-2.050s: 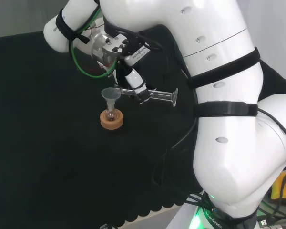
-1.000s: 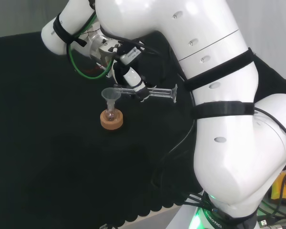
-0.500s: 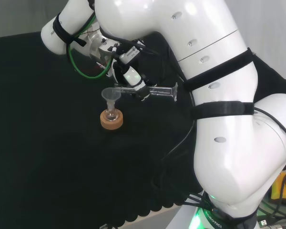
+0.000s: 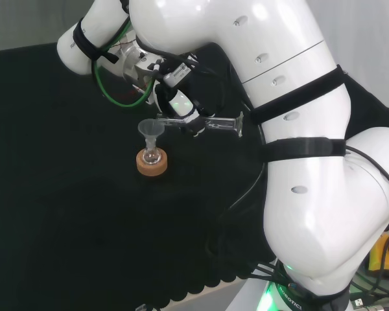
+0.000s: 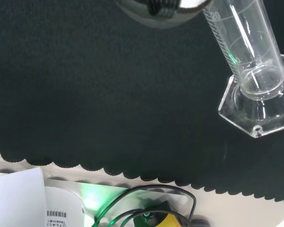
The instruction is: Pour the water from the graduated cylinder into the round-bottom flask.
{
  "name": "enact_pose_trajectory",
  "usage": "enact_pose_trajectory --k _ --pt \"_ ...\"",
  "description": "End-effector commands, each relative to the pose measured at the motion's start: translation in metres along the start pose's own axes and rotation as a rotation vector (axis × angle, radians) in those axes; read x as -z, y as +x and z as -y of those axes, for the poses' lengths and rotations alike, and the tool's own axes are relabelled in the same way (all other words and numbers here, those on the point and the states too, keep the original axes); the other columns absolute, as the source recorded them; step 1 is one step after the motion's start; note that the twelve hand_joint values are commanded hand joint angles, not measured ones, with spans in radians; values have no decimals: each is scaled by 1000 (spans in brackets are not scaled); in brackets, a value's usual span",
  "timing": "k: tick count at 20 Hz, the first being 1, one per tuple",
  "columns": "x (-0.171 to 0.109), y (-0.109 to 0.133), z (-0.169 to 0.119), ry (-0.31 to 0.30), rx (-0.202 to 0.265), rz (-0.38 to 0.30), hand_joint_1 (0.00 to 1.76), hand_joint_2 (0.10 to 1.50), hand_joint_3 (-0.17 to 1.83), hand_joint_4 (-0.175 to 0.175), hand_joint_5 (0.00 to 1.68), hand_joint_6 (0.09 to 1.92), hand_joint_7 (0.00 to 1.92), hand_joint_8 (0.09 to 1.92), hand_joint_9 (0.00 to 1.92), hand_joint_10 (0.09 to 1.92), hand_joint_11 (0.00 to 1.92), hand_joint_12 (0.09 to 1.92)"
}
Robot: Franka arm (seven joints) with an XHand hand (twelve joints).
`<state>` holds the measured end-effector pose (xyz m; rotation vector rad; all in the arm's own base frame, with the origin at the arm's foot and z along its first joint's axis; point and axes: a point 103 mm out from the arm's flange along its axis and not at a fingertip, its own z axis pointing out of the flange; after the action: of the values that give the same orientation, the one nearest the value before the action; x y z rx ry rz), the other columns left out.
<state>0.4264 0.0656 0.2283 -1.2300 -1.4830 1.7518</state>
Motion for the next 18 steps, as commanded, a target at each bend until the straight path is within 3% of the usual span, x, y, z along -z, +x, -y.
enact_pose_trajectory --k 1,18 --pt "0 0 2 5 -8 6 1501 1066 -6 -131 973 874 902 1042 1119 971 1054 807" --pt "2 3 3 11 -17 15 1502 1065 -7 -132 975 873 905 1038 1120 968 1055 802"
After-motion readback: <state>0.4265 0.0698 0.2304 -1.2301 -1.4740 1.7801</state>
